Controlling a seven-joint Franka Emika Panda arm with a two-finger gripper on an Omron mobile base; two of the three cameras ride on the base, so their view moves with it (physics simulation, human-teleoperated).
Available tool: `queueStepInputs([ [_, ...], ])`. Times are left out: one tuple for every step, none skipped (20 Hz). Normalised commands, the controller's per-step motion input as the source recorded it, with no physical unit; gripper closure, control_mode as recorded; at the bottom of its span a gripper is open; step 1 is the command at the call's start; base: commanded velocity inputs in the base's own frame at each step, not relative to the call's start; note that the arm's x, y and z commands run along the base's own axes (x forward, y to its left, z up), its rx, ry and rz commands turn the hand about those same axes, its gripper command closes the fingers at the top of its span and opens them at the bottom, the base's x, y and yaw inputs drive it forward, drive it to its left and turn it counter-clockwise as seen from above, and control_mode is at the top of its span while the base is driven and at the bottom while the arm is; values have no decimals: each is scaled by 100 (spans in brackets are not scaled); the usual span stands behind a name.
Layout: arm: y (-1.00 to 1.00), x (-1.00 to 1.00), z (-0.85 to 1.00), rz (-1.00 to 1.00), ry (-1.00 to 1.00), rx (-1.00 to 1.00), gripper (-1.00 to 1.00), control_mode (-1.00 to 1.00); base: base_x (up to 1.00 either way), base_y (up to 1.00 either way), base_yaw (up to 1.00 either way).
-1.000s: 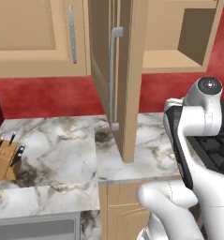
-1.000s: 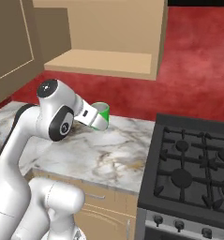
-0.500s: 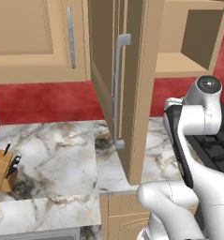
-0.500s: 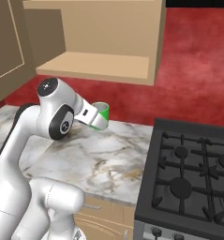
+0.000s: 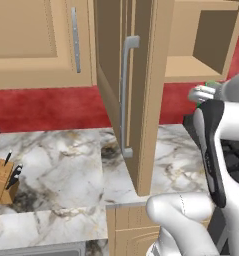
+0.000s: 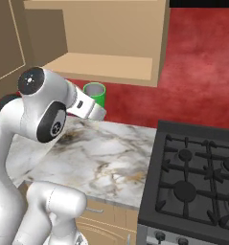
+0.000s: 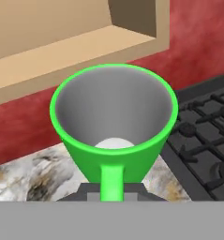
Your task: Move the mug from next to the sink to the open cabinet. Then, move the bowl with the lime to the fridge to clear the area for faucet cleaning.
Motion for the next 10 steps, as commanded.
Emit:
queueStepInputs([
  [29,0,100,19,-33,0,100,-100,0,0,0],
  [27,0,100,20,-34,0,100,-100,0,0,0],
  [26,0,94,22,-38,0,100,-100,0,0,0],
  [32,0,58,20,-34,-1,100,-100,0,0,0],
  [44,0,33,18,-34,-7,100,-100,0,0,0],
  [43,0,35,16,-42,-12,100,-100,0,0,0],
  [38,0,39,11,-35,-9,100,-100,0,0,0],
  [34,0,41,3,-25,-7,100,-100,0,0,0],
  [26,0,34,0,-24,-4,100,-100,0,0,0],
  [36,0,0,0,-5,-5,100,-100,0,0,0],
])
